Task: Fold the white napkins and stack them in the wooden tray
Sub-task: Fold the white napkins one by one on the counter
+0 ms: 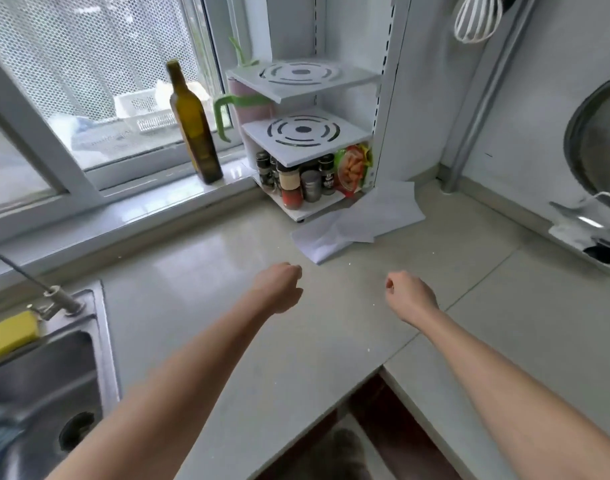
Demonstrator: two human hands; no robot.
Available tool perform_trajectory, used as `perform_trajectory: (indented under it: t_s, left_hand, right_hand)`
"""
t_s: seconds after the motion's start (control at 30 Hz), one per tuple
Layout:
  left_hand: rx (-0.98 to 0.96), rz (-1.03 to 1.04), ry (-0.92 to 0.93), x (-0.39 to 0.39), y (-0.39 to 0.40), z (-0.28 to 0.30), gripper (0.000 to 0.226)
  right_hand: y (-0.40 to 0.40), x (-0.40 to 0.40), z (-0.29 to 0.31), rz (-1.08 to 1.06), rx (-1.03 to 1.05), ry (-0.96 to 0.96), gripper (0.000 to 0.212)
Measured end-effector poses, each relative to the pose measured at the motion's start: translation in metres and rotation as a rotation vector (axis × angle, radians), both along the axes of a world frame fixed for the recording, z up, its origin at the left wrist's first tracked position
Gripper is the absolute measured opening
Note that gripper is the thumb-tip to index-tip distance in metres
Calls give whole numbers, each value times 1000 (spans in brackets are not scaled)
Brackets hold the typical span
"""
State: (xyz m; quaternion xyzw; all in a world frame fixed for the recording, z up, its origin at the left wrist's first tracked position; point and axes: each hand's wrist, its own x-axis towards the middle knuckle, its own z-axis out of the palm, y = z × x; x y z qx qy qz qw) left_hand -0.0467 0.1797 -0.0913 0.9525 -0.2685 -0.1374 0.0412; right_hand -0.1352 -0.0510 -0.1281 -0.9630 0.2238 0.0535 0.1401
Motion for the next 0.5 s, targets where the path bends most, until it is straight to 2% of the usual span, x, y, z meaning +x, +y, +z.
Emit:
perform_trajectory:
  t_s: [0.3, 0.43, 0.5]
  left_hand:
    - [-91, 216, 152, 80, -67, -40, 37]
    - [-86, 269, 189, 88, -67, -50, 45]
    - [-102, 288, 230, 88, -64, -53, 47]
  right_hand:
    - [-71, 172, -30, 412, -200, 70, 41]
    - [-72, 216, -51, 613, -281, 170, 60]
    - [-70, 226, -60, 686, -304, 194, 56]
